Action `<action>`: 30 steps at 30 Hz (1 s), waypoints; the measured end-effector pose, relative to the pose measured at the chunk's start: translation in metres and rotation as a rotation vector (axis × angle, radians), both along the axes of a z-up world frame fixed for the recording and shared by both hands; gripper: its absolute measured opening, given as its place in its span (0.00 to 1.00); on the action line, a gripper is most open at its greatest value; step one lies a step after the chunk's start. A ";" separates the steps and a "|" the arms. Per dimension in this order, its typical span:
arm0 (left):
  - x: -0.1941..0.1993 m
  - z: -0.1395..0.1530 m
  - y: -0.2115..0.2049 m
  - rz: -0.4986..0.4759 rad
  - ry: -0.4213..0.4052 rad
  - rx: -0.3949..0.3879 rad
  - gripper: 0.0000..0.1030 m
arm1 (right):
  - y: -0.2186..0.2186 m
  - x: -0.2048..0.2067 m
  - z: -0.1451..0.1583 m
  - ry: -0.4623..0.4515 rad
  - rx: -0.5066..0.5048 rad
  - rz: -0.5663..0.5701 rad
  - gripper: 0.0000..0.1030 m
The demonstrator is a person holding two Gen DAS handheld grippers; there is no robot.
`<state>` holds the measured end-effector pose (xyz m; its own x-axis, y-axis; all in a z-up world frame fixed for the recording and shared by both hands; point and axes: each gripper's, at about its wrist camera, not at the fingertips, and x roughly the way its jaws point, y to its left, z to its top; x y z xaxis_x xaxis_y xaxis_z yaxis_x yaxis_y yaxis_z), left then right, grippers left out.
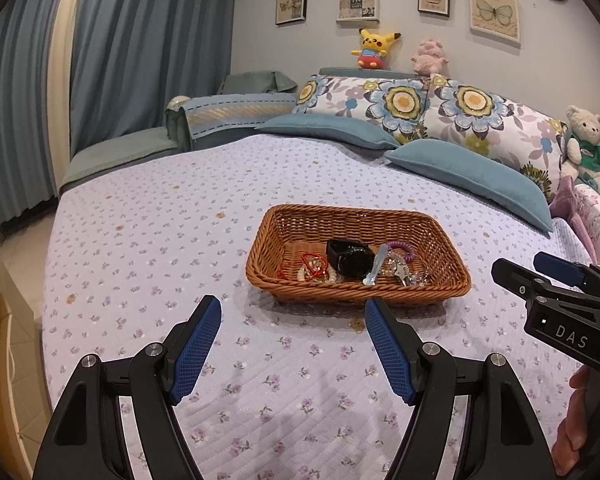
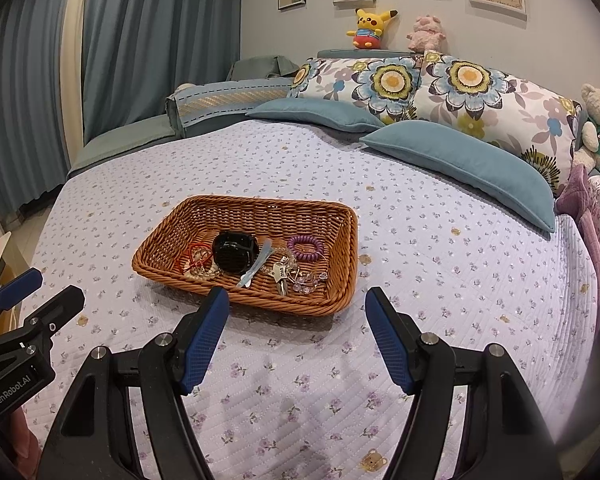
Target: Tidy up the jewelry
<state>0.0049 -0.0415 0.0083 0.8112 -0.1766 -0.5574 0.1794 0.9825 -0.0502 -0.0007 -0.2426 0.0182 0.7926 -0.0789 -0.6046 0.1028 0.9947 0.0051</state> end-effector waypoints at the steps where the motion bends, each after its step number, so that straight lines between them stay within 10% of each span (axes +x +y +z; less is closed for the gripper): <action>1: 0.000 0.000 0.000 0.000 0.000 0.001 0.73 | 0.000 0.000 0.000 -0.001 -0.001 0.000 0.70; 30: -0.011 0.013 -0.001 0.023 -0.089 0.041 0.73 | 0.011 -0.003 0.006 -0.022 -0.050 0.006 0.72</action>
<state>-0.0063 -0.0428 0.0213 0.8616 -0.1356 -0.4892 0.1586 0.9873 0.0058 -0.0040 -0.2314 0.0237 0.8061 -0.1038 -0.5826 0.0971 0.9944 -0.0428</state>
